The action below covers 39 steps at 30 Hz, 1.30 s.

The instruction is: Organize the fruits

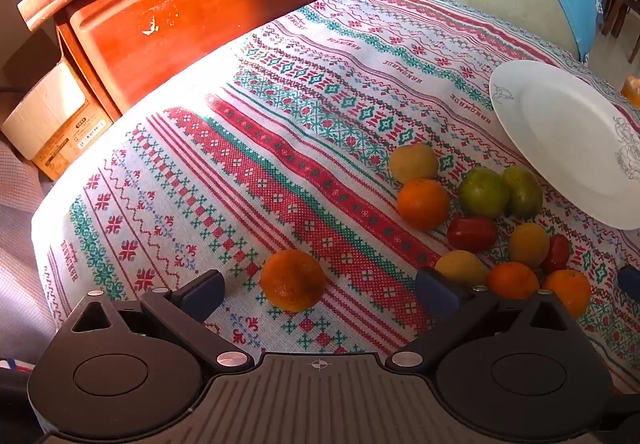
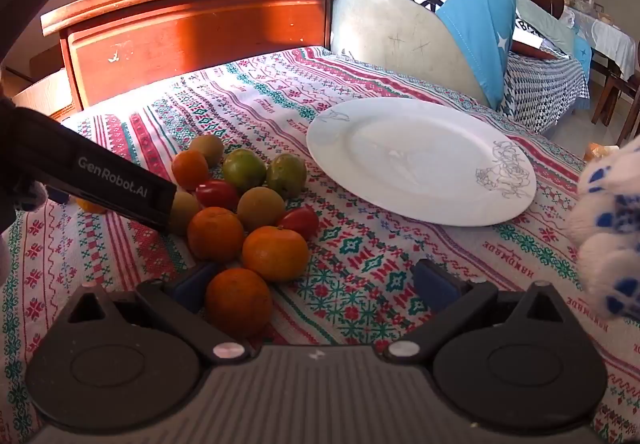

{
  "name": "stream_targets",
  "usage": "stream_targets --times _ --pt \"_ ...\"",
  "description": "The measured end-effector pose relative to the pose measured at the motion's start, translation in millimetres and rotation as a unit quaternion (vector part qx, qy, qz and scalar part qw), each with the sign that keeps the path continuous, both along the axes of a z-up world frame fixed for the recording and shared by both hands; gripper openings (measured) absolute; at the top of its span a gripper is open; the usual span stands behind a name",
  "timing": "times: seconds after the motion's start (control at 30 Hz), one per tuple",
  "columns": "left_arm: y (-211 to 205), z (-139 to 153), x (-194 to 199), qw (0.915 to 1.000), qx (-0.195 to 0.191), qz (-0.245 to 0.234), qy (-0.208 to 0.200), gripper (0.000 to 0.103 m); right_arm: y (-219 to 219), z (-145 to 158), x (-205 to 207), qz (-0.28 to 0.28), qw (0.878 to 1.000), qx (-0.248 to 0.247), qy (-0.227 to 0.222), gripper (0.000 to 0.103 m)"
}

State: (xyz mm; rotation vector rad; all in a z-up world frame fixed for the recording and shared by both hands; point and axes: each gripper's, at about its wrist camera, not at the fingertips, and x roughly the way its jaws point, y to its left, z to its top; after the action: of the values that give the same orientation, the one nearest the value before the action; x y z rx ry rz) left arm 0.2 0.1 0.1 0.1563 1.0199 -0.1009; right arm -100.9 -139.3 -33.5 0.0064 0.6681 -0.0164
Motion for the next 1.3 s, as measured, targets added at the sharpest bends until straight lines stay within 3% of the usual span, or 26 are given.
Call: stream_targets --times 0.7,1.07,1.3 --pt "-0.5 3.9 -0.9 0.9999 0.001 0.006 -0.011 0.103 1.2 0.2 4.7 -0.008 1.0 0.0 0.005 0.102" --pt "-3.5 6.3 -3.1 0.9998 0.016 0.003 -0.015 0.103 5.0 15.5 8.7 -0.022 0.994 0.008 0.106 0.102" --pt "-3.5 6.6 -10.4 0.9998 0.016 0.004 -0.007 0.103 3.0 21.1 3.2 -0.033 0.991 0.028 0.125 0.102"
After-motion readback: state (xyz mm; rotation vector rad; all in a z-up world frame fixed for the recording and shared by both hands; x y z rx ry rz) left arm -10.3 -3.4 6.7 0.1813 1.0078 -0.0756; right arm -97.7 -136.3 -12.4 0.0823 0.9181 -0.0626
